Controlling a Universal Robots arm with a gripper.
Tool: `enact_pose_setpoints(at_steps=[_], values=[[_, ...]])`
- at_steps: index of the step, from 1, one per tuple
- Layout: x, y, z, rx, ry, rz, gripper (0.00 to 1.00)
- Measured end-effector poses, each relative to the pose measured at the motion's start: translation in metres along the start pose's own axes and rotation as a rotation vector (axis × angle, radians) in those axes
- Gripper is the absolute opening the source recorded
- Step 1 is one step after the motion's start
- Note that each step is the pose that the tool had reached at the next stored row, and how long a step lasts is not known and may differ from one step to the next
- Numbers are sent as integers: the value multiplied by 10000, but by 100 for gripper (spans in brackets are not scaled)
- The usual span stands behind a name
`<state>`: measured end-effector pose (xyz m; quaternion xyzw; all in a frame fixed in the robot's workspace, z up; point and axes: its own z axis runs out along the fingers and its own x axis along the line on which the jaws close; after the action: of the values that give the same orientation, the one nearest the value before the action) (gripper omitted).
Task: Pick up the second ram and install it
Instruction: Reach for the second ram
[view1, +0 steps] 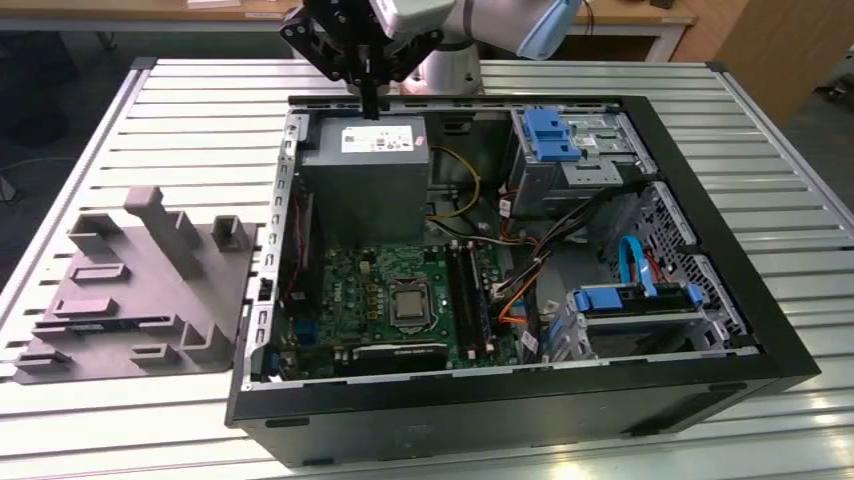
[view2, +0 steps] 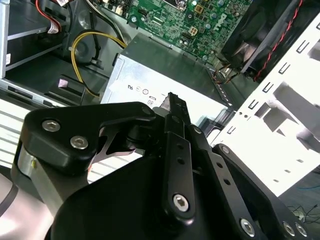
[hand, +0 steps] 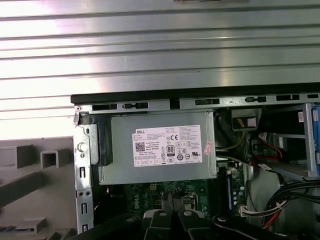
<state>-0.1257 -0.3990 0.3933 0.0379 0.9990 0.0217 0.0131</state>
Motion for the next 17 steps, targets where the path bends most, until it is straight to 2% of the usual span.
enact_pose_setpoints(at_steps=[7, 17], values=[[69, -5, -1, 0, 0, 0, 11], [238, -18, -6, 0, 0, 0, 11]])
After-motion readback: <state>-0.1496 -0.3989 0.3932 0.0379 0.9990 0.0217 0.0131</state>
